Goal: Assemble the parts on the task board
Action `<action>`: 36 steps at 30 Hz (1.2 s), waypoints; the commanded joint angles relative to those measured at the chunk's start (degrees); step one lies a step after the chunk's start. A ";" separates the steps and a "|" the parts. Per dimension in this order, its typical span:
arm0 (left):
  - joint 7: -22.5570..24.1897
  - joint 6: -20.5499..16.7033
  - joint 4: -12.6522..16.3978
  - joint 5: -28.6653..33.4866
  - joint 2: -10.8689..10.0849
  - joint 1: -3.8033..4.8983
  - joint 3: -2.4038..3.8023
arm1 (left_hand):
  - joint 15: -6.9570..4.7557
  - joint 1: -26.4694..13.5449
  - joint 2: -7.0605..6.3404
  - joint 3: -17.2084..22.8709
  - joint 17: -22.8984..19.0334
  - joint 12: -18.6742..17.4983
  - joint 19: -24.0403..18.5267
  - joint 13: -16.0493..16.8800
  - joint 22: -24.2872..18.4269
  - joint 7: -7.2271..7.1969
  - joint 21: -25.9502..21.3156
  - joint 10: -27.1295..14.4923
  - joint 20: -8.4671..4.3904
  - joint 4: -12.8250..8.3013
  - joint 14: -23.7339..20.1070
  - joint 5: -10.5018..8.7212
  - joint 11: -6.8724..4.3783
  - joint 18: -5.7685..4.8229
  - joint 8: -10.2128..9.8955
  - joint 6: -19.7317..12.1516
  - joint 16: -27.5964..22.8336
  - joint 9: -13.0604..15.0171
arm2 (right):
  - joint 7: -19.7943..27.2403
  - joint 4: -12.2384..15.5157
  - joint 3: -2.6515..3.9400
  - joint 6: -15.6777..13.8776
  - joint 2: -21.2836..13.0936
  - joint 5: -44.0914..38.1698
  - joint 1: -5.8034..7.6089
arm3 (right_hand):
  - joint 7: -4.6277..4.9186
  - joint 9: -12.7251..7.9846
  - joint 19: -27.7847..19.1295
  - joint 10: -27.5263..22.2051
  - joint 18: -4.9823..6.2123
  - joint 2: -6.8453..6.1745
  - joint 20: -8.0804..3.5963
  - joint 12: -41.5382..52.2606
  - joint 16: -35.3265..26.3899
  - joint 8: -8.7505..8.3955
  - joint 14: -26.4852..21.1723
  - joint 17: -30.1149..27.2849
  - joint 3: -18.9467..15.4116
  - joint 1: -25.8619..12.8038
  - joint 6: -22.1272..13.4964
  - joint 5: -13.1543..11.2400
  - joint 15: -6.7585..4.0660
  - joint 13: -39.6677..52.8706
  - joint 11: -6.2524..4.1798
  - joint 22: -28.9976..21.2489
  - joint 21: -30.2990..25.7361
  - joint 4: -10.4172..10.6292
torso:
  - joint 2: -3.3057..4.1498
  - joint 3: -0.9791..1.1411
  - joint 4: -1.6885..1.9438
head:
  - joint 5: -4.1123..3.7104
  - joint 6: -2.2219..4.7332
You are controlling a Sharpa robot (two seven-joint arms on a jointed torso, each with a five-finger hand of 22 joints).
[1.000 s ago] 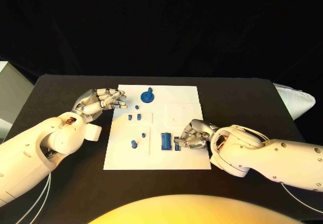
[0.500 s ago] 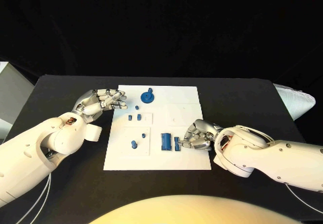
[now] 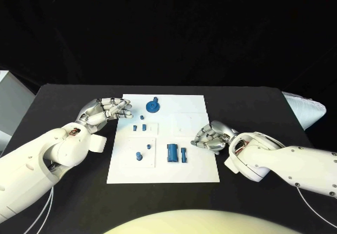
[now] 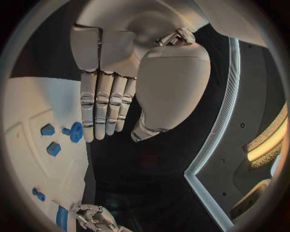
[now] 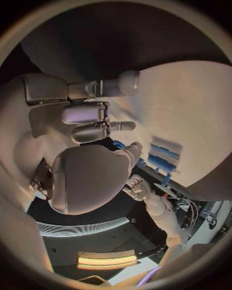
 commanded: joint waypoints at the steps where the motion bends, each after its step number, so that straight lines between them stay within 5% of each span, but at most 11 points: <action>1: 2.40 -2.74 -0.77 0.73 0.57 -0.01 0.07 | 0.07 0.81 0.19 -0.29 0.15 -0.02 0.22 0.07 -0.15 0.09 -0.54 -0.02 -0.07 -0.23 -0.20 0.01 0.01 -0.68 -0.35 0.42 -0.43 -0.08 | 19.33 -3.07 0.20 -6.70 0.88 17.44 0.55 | 0.40 -0.30 -2.13 0.70 1.20 0.04 0.24 -3.57 -2.16 -0.95 3.34 4.61 -0.37 1.27 -1.45 0.70 0.72 9.55 0.73 -3.45 -6.99 -0.20 | -0.32 0.06 -0.15 | 0.44 1.50; 22: 9.46 -11.75 -10.28 4.61 4.60 2.00 1.26 | 2.41 2.34 0.84 -0.26 -1.50 -2.06 -3.39 -0.61 -3.19 -0.42 -6.18 -4.47 1.92 -0.12 -5.67 -0.06 1.66 -0.99 -3.12 -2.69 -9.84 -1.73 | 41.50 -27.10 2.16 3.80 12.64 37.26 3.39 | 7.13 -8.43 -26.74 -23.50 2.49 -0.98 10.43 -75.20 -70.09 -8.80 -24.75 -47.96 13.82 7.16 -6.88 -7.60 9.81 -61.05 8.37 -39.59 -34.03 -4.94 | -1.91 1.37 -0.89 | 2.94 8.40; 23: 6.24 -8.92 -9.66 2.94 4.09 1.79 1.22 | -6.06 -23.40 11.51 -22.21 -22.91 -5.70 -54.27 -4.23 -10.89 -11.75 -22.56 -21.86 -12.29 -15.97 -57.01 -8.46 -8.70 -11.05 -14.43 -52.00 -22.96 -13.93 | 35.88 -26.06 2.13 -0.50 12.18 31.93 3.40 | -5.68 -28.83 -78.35 -41.80 -8.00 11.24 -3.20 -84.04 -86.32 -19.16 -42.33 -74.91 -13.99 -15.56 -56.53 -21.10 3.16 -74.91 -0.79 -64.61 -37.60 -16.44 | -1.70 1.11 -0.86 | 2.82 7.73; 24: 6.28 -9.02 -9.63 3.01 4.09 1.88 1.10 | -6.06 -24.19 11.51 -22.21 -22.91 -5.70 -54.27 -4.23 -10.89 -11.75 -22.56 -23.03 -12.29 -15.97 -57.01 -8.46 -8.70 -11.05 -14.43 -52.00 -22.96 -13.93 | 35.92 -25.97 2.15 -0.57 12.16 32.05 3.38 | -5.68 -28.83 -78.35 -42.41 -8.00 11.24 -3.20 -84.04 -86.32 -19.16 -43.26 -74.91 -13.99 -16.78 -56.53 -21.10 3.16 -74.91 -0.79 -64.61 -37.60 -16.44 | -1.76 1.12 -0.87 | 2.81 7.77; 25: 6.35 -9.20 -9.55 3.14 4.10 2.04 0.85 | -6.06 -26.08 11.51 -22.21 -22.91 -5.70 -54.27 -4.23 -10.89 -11.75 -22.56 -63.39 -12.29 -15.97 -57.01 -8.46 -8.70 -11.05 -14.43 -52.00 -22.96 -13.93 | 35.99 -25.81 2.19 -0.69 12.13 32.30 3.36 | -5.68 -28.83 -78.35 -43.87 -8.00 11.24 -3.20 -84.04 -86.32 -19.16 -83.93 -74.91 -13.99 -18.65 -56.53 -21.10 3.16 -74.91 -0.79 -64.61 -37.60 -16.44 | -1.88 1.15 -0.90 | 2.80 7.86; 26: 6.47 -9.47 -9.44 3.34 4.12 2.28 0.49 | -6.06 -28.06 11.51 -22.21 -22.91 -5.70 -54.27 -4.23 -10.89 -11.75 -22.56 -63.39 -12.29 -15.97 -57.01 -8.46 -8.70 -11.05 -14.43 -52.00 -22.96 -13.93 | 36.09 -25.56 2.26 -0.87 12.08 32.66 3.32 | -5.68 -28.83 -78.35 -84.00 -8.00 11.24 -3.20 -84.04 -86.32 -19.16 -83.93 -74.91 -13.99 -20.47 -56.53 -21.10 3.16 -74.91 -0.79 -64.61 -37.60 -16.44 | -2.06 1.19 -0.94 | 2.79 7.99; 30: 7.40 -11.73 -8.54 4.97 4.27 4.25 -2.50 | -6.06 -36.86 11.51 -22.21 -22.91 -5.70 -54.27 -4.23 -10.89 -11.75 -22.56 -63.39 -12.29 -15.97 -57.01 -8.46 -8.70 -11.05 -14.43 -52.00 -22.96 -13.93 | 36.97 -23.50 2.79 -2.36 11.70 35.65 3.03 | -5.68 -28.83 -78.35 -84.00 -8.00 11.24 -3.20 -84.04 -86.32 -19.16 -83.93 -74.91 -13.99 -28.52 -56.53 -21.10 3.16 -74.91 -0.79 -64.61 -37.60 -16.44 | -3.56 1.50 -1.29 | 2.67 9.03; 31: 7.70 -12.45 -8.25 5.49 4.32 4.88 -3.46 | -6.06 -38.64 11.51 -22.21 -22.91 -5.70 -54.27 -4.23 -10.89 -11.75 -22.56 -63.39 -12.29 -15.97 -57.01 -8.46 -8.70 -11.05 -14.43 -52.00 -22.96 -13.93 | 37.25 -22.84 2.96 -2.84 11.57 36.61 2.93 | -5.68 -28.83 -78.35 -84.00 -8.00 11.24 -3.20 -84.04 -86.32 -19.16 -83.93 -74.91 -13.99 -69.76 -56.53 -21.10 3.16 -74.91 -0.79 -64.61 -37.60 -16.44 | -4.04 1.60 -1.40 | 2.64 9.36; 33: 8.41 -14.17 -7.56 6.74 4.44 6.38 -5.75 | -6.06 -41.78 11.51 -22.21 -22.91 -5.70 -54.27 -4.23 -10.89 -11.75 -22.56 -63.39 -12.29 -15.97 -57.01 -8.46 -8.70 -11.05 -14.43 -52.00 -22.96 -13.93 | 37.92 -21.27 3.36 -3.98 11.28 38.90 2.71 | -5.68 -28.83 -78.35 -84.00 -8.00 11.24 -3.20 -84.04 -86.32 -19.16 -83.93 -74.91 -13.99 -69.76 -56.53 -21.10 3.16 -74.91 -0.79 -64.61 -37.60 -16.44 | -5.18 1.85 -1.67 | 2.55 10.16; 34: 8.82 -15.17 -7.16 7.46 4.51 7.25 -7.07 | -6.06 -82.11 11.51 -22.21 -22.91 -5.70 -54.27 -4.23 -10.89 -11.75 -22.56 -63.39 -12.29 -15.97 -57.01 -8.46 -8.70 -11.05 -14.43 -52.00 -22.96 -13.93 | 38.31 -20.37 3.60 -4.64 11.11 40.22 2.58 | -5.68 -28.83 -78.35 -84.00 -8.00 11.24 -3.20 -84.04 -86.32 -19.16 -83.93 -74.91 -13.99 -69.76 -56.53 -21.10 3.16 -74.91 -0.79 -64.61 -37.60 -16.44 | -5.81 1.98 -1.81 | 2.50 10.60; 36: 10.00 -18.01 -6.03 9.51 4.70 9.73 -10.84 | -6.06 -82.11 11.51 -22.21 -22.91 -5.70 -54.27 -4.23 -10.89 -11.75 -22.56 -63.39 -12.29 -15.97 -57.01 -8.46 -8.70 -11.05 -14.43 -52.00 -22.96 -13.93 | 39.42 -17.77 4.27 -6.53 10.63 44.00 2.20 | -5.68 -28.83 -78.35 -84.00 -8.00 11.24 -3.20 -84.04 -86.32 -19.16 -83.93 -74.91 -13.99 -69.76 -56.53 -21.10 3.16 -74.91 -0.79 -64.61 -37.60 -16.44 | -6.90 2.21 -2.07 | 2.42 11.35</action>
